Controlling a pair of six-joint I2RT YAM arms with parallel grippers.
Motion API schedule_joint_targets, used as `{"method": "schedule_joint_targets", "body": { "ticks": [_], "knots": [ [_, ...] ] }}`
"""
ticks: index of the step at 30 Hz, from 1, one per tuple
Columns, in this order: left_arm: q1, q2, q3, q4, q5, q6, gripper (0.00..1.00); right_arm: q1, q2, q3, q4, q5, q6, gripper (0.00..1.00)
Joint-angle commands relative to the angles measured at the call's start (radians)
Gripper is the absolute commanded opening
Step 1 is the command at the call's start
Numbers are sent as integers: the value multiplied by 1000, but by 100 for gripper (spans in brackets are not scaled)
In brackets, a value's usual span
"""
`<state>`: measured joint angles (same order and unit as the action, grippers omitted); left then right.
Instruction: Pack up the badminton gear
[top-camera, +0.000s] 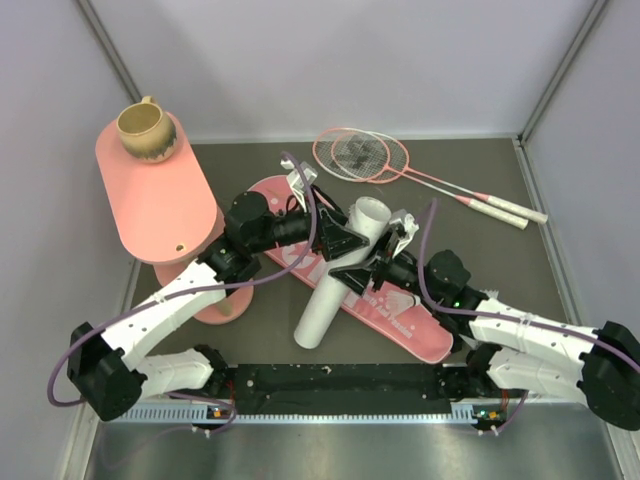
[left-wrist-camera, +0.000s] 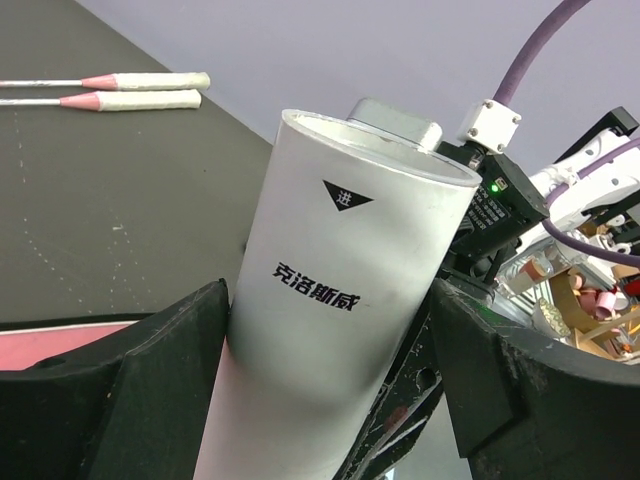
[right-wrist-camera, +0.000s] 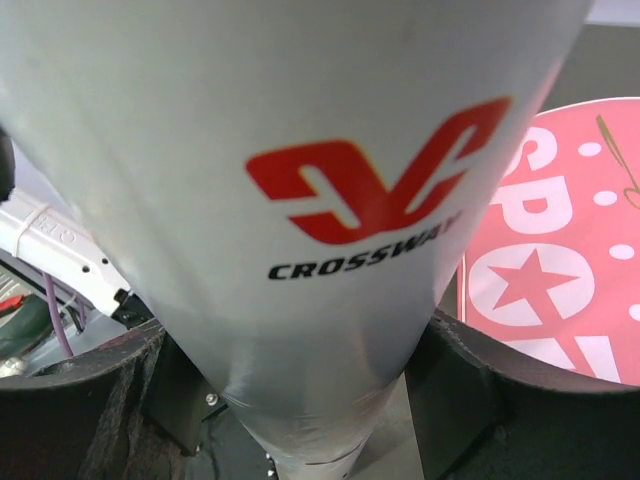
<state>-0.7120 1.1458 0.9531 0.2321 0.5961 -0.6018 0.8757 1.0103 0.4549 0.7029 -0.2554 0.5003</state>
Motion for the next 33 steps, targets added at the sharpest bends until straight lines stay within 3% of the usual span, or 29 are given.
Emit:
{"method": "schedule_joint_targets", "body": {
  "ticks": [1,6,16,20,21,24,25,28,33],
  "knots": [
    [-12,8,15,63,64,-16,86,17,-19,54,50,44,-25,41],
    [-12,-21,19,-25,8,60,90,25,-73,48,-3,64,-54,39],
    [-14,20,44,13,42,37,90,63,-47,80,-28,62,-85,36],
    [-14,38,61,-8,45,77,72,66,-52,85,-46,67,-83,38],
    [-14,38,61,-14,47,88,62,68,-55,88,-52,68,-83,39],
    [-14,25,75,-63,28,174,49,68,-61,102,-142,90,-72,55],
    [-14,11,91,-123,21,204,48,68,-76,119,-196,103,-62,72],
    [-14,-24,114,-227,-4,338,45,68,-98,174,-437,205,-46,99],
    [-12,-69,133,-387,-70,560,39,65,-153,261,-801,300,-52,99]
  ]
}}
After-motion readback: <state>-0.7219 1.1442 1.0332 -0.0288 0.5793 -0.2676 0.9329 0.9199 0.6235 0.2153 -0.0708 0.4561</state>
